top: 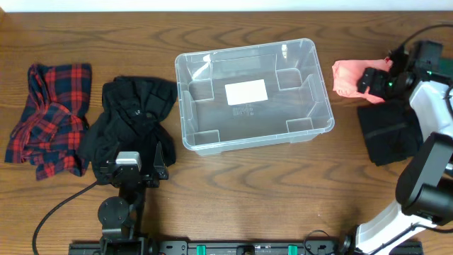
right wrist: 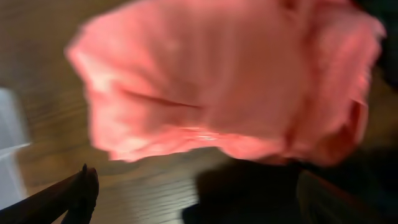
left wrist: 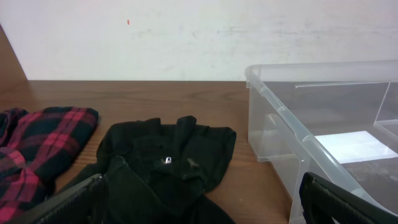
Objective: Pack container
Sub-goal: 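Reach the right gripper to the pink shirt and grasp it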
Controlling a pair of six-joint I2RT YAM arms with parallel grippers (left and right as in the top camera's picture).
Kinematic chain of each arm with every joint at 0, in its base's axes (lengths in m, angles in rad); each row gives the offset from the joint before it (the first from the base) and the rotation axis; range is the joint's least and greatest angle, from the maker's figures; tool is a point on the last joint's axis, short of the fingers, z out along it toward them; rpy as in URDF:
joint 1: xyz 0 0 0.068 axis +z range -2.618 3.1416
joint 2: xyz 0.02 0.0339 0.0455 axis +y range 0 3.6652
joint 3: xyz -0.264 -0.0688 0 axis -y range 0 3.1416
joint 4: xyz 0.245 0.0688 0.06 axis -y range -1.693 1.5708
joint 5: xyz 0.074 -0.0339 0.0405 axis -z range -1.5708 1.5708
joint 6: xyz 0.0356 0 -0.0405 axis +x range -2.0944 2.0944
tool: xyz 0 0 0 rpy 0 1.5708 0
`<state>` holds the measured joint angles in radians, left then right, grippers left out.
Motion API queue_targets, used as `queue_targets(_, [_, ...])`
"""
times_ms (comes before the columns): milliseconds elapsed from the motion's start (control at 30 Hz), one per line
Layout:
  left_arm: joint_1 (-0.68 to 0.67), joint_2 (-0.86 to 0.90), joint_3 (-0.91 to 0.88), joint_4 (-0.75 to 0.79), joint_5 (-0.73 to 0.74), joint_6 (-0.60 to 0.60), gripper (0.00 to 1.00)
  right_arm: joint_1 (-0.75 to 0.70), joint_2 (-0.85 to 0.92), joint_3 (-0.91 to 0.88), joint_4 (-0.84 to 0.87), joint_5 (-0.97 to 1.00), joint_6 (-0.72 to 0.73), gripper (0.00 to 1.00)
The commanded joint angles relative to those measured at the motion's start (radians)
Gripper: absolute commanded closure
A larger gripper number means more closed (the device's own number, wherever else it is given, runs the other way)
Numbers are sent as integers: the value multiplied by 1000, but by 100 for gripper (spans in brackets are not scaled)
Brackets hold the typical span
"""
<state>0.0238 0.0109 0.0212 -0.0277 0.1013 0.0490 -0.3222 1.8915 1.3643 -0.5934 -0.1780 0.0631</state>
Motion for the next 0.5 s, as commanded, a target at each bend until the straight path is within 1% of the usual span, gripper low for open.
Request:
queue_targets(0, [3,-5,-17,-34,15,-2,2,-59,34,14,3,39,64,1])
queue_targets(233, [3,-5,-17,-34,15,-2,2,-105,75,14,82,0,51,1])
queue_targets(467, [3,-5,-17,-34,15,-2,2,-118,162,14,180,-22,36,1])
